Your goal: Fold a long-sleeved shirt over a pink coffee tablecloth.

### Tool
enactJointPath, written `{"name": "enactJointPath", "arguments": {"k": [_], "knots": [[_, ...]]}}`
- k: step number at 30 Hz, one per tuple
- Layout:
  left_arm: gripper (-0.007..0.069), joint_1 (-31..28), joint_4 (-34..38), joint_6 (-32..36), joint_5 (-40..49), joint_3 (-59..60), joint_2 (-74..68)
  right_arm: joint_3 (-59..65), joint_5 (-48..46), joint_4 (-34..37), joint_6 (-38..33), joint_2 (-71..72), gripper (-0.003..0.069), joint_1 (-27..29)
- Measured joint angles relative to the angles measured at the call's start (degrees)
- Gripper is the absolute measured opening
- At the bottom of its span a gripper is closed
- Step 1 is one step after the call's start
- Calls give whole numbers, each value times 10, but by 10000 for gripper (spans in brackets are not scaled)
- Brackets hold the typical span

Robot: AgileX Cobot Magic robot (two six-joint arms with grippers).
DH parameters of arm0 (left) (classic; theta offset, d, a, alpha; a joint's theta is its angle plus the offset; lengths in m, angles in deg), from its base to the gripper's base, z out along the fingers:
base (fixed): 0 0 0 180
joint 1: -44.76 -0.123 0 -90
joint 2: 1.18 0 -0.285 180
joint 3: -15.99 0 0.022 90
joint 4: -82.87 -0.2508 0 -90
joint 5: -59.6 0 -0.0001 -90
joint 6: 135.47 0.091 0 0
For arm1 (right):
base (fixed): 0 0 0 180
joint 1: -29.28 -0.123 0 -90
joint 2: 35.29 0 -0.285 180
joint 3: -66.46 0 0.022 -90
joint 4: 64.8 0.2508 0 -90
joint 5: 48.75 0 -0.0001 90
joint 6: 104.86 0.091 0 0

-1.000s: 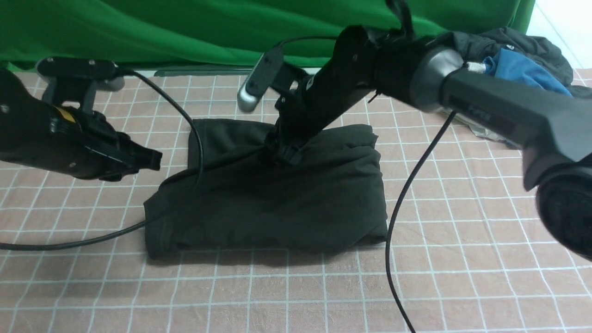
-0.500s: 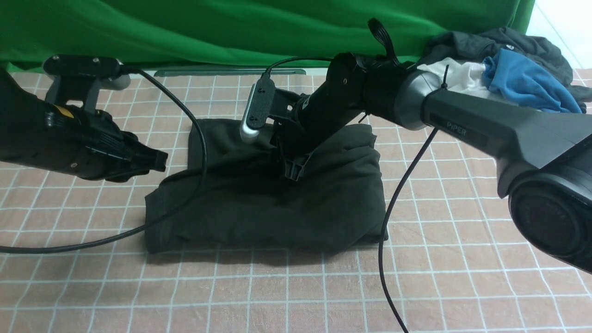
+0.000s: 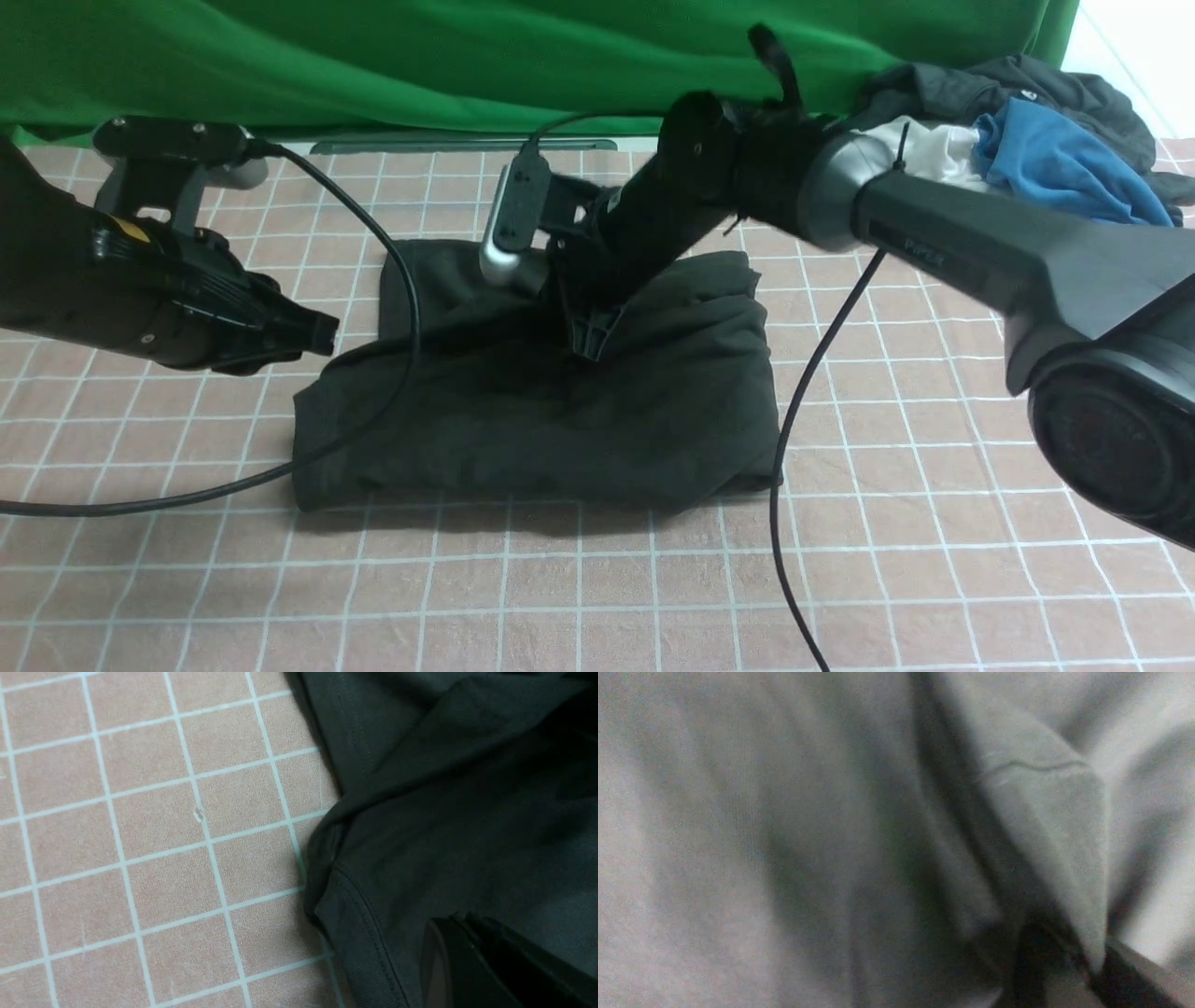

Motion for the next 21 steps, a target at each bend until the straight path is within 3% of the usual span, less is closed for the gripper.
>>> {"name": "enactJointPath", "arguments": {"k": [19, 21], "knots": [[17, 0, 0, 7, -7, 0, 0, -17, 60, -4, 93, 21, 59, 36], [17, 0, 0, 7, -10, 0, 0, -17, 75, -3, 101, 17, 94, 36]]}}
